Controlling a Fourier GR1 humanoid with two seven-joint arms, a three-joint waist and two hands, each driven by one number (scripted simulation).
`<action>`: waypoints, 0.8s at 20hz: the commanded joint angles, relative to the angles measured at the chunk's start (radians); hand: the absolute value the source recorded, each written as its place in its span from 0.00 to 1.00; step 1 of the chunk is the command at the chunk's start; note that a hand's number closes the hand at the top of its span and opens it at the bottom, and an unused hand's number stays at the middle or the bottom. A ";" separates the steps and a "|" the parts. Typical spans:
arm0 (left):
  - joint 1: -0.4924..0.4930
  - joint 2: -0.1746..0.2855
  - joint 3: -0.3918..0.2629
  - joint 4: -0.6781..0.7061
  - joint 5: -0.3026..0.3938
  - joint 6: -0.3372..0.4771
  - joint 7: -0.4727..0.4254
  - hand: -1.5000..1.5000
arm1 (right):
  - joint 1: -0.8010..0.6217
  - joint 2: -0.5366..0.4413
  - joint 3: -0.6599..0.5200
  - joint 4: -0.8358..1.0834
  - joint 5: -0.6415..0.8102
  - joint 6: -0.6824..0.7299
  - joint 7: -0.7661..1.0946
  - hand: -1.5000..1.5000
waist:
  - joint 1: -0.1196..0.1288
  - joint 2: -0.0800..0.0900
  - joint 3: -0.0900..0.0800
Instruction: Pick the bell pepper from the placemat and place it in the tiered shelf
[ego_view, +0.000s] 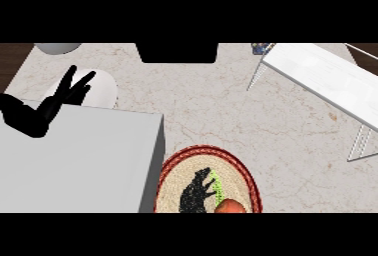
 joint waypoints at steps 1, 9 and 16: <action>0.006 -0.040 -0.022 -0.024 -0.054 0.018 0.020 0.50 | -0.067 -0.030 0.012 0.194 0.065 -0.017 -0.132 1.00 | 0.005 0.001 0.000; -0.015 -0.048 0.026 0.008 -0.051 -0.023 0.007 0.50 | -0.149 0.042 0.008 0.372 0.146 -0.234 -0.158 0.00 | 0.008 0.002 0.001; 0.016 -0.058 0.029 -0.022 -0.067 -0.041 0.019 0.50 | -0.351 -0.083 -0.055 0.643 0.100 -0.189 -0.277 0.00 | 0.016 0.005 0.001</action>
